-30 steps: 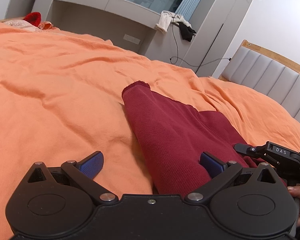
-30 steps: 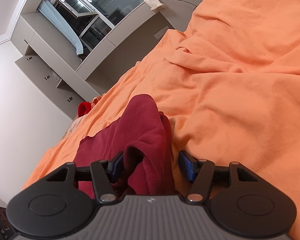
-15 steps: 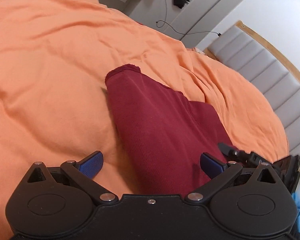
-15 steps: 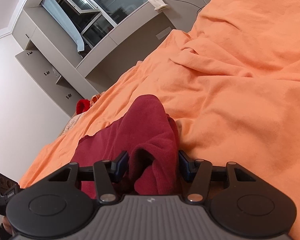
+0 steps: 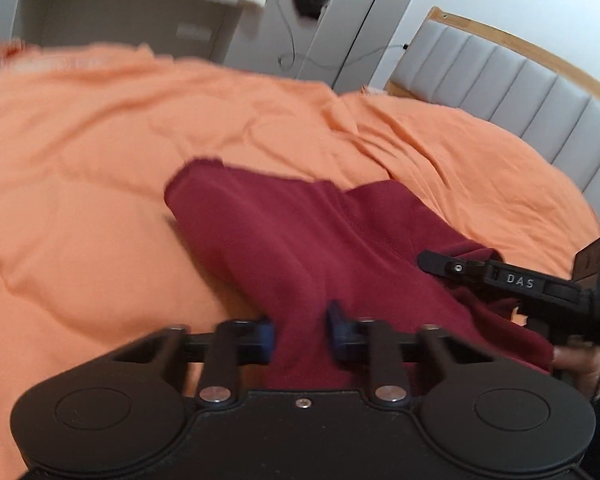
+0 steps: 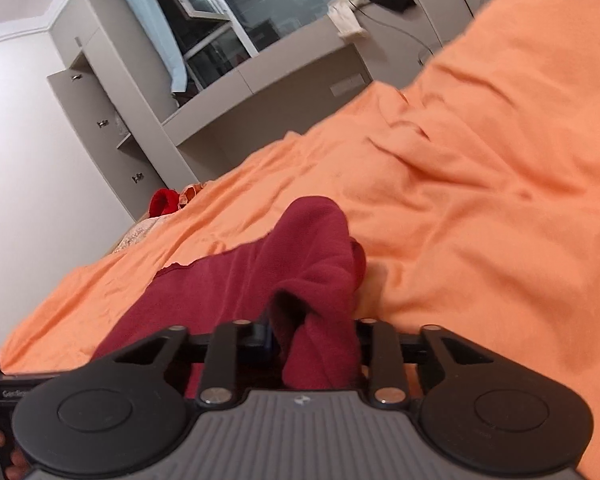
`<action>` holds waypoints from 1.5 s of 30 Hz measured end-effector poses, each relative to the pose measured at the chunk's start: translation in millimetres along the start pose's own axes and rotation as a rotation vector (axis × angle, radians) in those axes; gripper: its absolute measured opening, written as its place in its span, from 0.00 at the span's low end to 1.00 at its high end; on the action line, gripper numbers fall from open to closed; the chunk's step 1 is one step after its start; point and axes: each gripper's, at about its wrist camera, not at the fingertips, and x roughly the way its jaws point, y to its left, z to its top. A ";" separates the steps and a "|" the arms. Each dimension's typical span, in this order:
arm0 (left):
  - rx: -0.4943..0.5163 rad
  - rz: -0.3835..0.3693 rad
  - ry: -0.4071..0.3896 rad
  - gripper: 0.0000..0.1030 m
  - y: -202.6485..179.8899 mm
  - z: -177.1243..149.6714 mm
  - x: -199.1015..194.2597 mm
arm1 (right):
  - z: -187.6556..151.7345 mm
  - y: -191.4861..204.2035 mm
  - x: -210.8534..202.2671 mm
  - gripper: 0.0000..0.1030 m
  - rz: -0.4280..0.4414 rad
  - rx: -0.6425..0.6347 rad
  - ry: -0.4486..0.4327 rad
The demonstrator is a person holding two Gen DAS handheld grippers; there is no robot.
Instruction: Fold small clothes
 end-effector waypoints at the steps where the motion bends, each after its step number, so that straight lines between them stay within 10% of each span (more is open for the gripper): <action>1: 0.017 0.004 -0.021 0.18 -3.1 2.1 -2.6 | 1.0 3.9 -1.1 0.26 -0.005 -0.024 -0.013; 15: 0.251 0.246 -0.423 0.16 11.0 33.6 -61.7 | 26.8 110.7 39.0 0.23 0.103 -0.389 -0.315; 24: -0.020 0.319 -0.199 0.42 67.9 34.0 -30.4 | 22.5 90.2 96.7 0.33 0.028 -0.254 -0.072; 31: -0.083 0.322 -0.172 0.82 61.6 30.5 -42.0 | 24.1 73.4 86.0 0.56 0.008 -0.190 -0.075; 45: -0.043 0.415 -0.266 0.99 14.1 -14.6 -88.2 | -5.3 97.0 -7.2 0.99 0.016 -0.330 -0.224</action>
